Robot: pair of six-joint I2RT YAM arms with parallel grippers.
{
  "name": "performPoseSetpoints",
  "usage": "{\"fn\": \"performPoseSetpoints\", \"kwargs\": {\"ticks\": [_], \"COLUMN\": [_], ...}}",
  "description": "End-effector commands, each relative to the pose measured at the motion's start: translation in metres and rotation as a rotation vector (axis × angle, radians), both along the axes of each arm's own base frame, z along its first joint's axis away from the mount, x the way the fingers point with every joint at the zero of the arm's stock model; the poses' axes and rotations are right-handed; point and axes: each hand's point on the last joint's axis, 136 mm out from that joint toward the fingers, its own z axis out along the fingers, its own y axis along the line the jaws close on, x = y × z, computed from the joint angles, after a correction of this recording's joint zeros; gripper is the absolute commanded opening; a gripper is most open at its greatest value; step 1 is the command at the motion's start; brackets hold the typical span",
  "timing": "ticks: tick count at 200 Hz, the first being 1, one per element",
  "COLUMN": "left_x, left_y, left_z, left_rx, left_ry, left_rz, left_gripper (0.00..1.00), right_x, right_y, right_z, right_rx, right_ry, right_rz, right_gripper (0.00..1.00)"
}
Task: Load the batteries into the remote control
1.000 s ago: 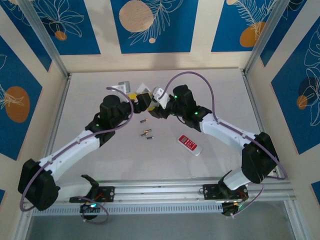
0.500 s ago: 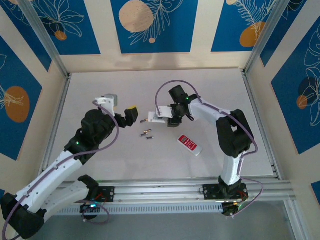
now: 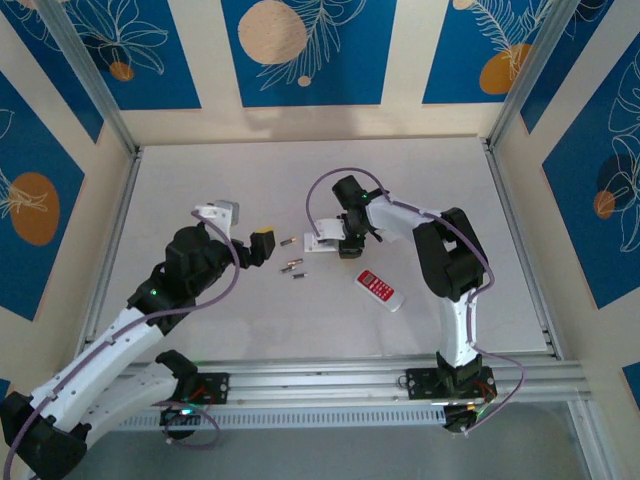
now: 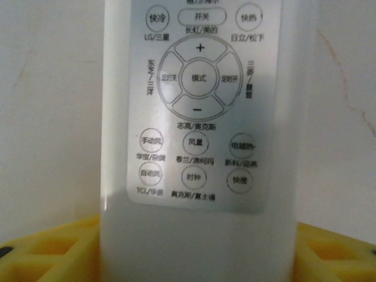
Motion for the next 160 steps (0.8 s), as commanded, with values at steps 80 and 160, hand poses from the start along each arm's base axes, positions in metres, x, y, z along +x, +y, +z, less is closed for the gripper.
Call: {"fn": "performPoseSetpoints", "kwargs": {"ticks": [80,160], "left_x": [0.014,0.020], "left_y": [0.036,0.059], "left_z": [-0.012,-0.020], "left_rx": [0.100,-0.123], "left_ry": [0.204,0.305], "left_rz": [0.131,0.107], "left_gripper": [1.00,1.00], "right_x": [-0.028,-0.015], "right_y": [0.110,0.146], "right_z": [0.125,0.079], "right_rx": [0.449,0.389], "right_ry": [0.094,0.077], "right_rz": [-0.262,0.116], "right_gripper": [0.67,0.60]}}
